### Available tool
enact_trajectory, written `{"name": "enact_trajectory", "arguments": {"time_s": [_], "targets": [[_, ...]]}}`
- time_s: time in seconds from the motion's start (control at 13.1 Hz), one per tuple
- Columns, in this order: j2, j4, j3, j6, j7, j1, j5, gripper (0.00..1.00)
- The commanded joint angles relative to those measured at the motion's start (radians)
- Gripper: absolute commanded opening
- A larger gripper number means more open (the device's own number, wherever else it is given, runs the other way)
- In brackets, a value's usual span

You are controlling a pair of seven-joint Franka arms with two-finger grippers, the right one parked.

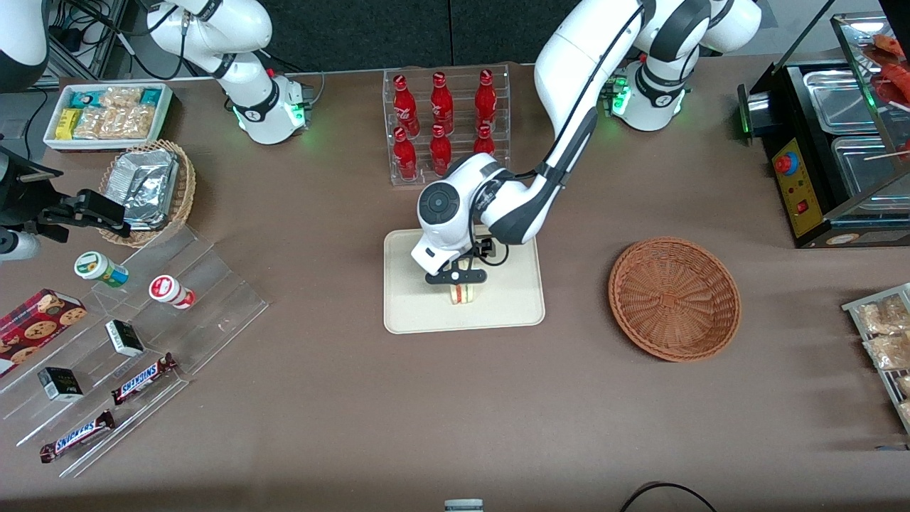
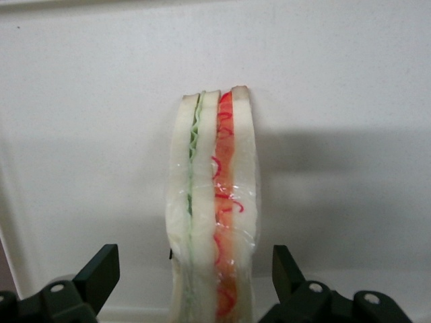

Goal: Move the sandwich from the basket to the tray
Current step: 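Lower the sandwich onto the cream tray with the left gripper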

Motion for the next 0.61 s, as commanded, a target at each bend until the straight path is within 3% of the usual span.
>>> {"name": "enact_trajectory", "arguments": {"time_s": [0.0,0.31,0.53], "targets": [[-0.011,0.031,0.021,-0.020,-0.068,-0.026,0.018,1.00],[-0.058,0.029,0.049,-0.061,-0.074,-0.016,0.015,1.00],[-0.126,0.020,0.057,-0.165,0.002,0.059,-0.008,1.00]]}}
